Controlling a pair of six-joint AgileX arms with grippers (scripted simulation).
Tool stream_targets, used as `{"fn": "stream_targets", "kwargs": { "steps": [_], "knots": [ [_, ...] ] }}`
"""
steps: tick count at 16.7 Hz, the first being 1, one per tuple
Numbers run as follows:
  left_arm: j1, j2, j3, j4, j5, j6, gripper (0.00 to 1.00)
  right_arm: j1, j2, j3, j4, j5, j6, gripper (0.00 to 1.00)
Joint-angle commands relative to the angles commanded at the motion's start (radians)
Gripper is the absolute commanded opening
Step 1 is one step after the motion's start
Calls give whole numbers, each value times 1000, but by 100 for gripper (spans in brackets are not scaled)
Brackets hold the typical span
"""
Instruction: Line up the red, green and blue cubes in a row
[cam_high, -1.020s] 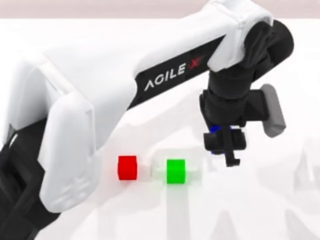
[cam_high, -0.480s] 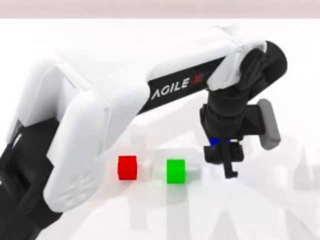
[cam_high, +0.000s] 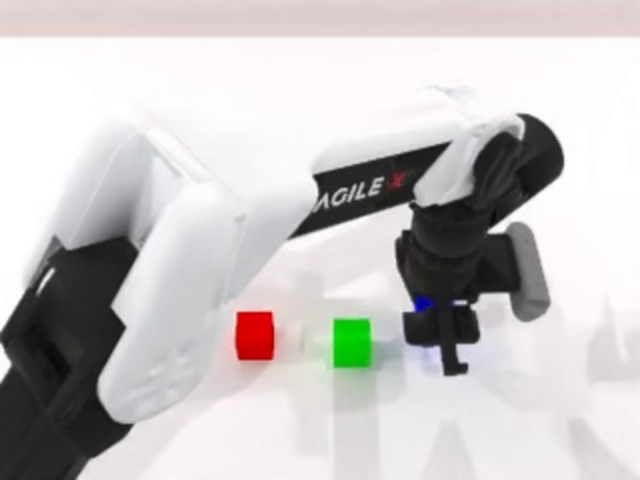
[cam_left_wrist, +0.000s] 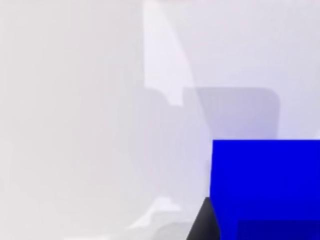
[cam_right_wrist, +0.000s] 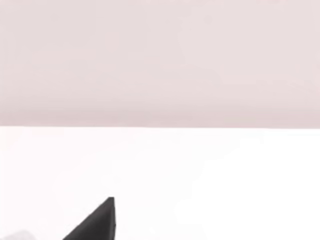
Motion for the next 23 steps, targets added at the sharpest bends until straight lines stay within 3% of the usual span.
{"fn": "stream_targets", "kwargs": {
  "steps": [12, 23],
  "knots": [
    [0, 0, 0, 0, 0, 0, 98, 0, 0, 0, 0, 0, 0, 100],
    [3, 0, 17, -17, 1, 1, 100, 0, 0, 0, 0, 0, 0, 100]
  ]
}}
